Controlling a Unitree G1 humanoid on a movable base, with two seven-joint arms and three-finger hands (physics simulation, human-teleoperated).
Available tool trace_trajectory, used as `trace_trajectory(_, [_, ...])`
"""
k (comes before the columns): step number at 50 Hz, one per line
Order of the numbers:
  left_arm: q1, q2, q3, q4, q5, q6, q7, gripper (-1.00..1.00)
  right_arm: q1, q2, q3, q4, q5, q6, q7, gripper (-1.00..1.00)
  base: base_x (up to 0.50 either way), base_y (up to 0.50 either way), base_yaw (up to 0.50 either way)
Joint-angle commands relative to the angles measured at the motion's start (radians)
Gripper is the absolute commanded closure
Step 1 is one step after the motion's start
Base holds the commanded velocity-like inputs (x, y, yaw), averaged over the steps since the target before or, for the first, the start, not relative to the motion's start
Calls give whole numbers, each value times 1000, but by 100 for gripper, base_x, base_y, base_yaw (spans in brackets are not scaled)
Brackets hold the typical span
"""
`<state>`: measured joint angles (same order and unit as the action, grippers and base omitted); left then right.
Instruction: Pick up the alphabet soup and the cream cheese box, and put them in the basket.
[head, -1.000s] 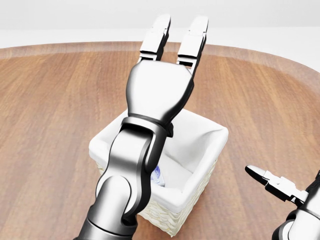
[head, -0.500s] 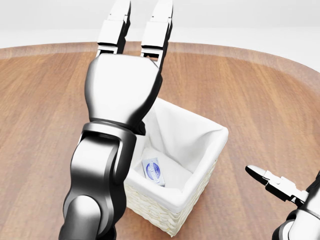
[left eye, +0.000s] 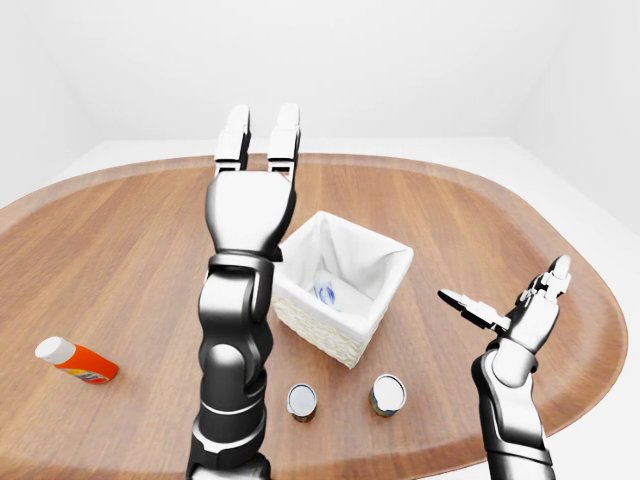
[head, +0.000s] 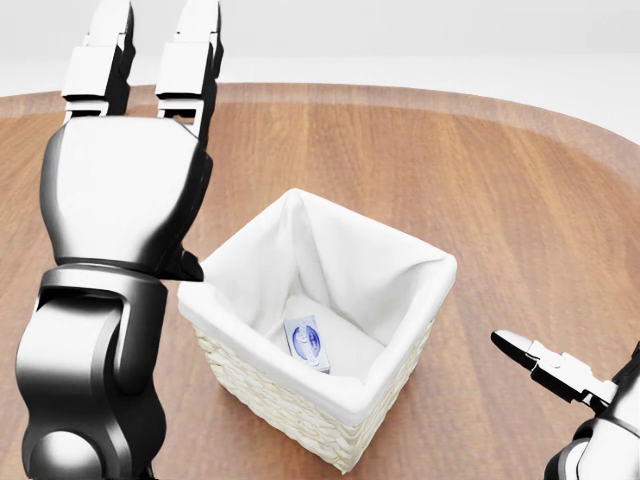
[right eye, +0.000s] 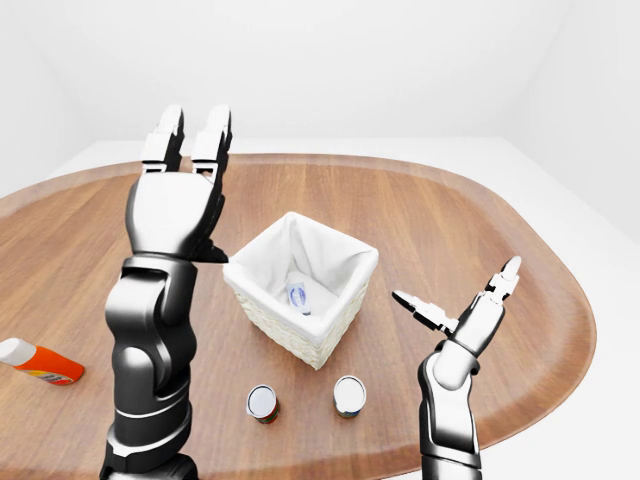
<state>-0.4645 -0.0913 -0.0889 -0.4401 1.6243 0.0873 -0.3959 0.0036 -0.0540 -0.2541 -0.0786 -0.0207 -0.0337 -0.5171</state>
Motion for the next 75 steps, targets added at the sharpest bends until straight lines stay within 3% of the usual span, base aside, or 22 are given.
trace_trajectory(1, [32, 69, 58, -72, -39, 0, -38, -100, -3, -1, -1, 9, 2, -2, -2, -100, 0, 0, 0])
trace_trajectory(7, [32, 112, 105, -127, -62, 0, -85, -100, -5, -2, -2, 19, 2, -8, -4, -100, 0, 0, 0])
trace_trajectory(12, [42, 153, 147, -164, -89, 0, -111, -100, -4, -2, -1, 6, 2, 6, -6, -100, 0, 0, 0])
trace_trajectory(17, [54, 229, 225, -199, -139, 0, -143, -100, -5, -2, -1, 10, 3, 2, -6, -100, 0, 0, 0])
trace_trajectory(25, [47, 307, 296, -246, -183, 0, -205, -100, -7, -3, 0, 15, -1, -2, -6, -100, 0, 0, 0])
trace_trajectory(31, [101, 347, 352, -263, -252, 0, -183, -100, -2, -1, 1, 2, -4, 4, -6, -100, 0, 0, 0])
trace_trajectory(33, [129, 358, 379, -256, -296, 0, -151, -100, -6, -3, 1, 23, -4, -14, -6, -100, 0, 0, 0])
trace_trajectory(37, [180, 367, 402, -260, -335, 0, -113, -100, -3, -2, 2, 11, -6, -5, -6, -100, 0, 0, 0])
trace_trajectory(44, [250, 391, 486, -274, -435, 0, -68, -100, -5, -3, 2, 24, -10, -16, -6, -100, 0, 0, 0])
trace_trajectory(51, [264, 425, 534, -298, -481, 0, -78, -100, -2, -1, 3, 10, -14, -4, -6, -100, 0, 0, 0])
trace_trajectory(56, [288, 432, 572, -299, -525, 0, -63, -100, -3, -2, 3, 20, -17, -14, -6, -100, 0, 0, 0])
trace_trajectory(75, [317, 419, 577, -303, -548, 0, -38, -100, -2, -2, 5, 10, -36, -5, -6, -100, 0, 0, 0])
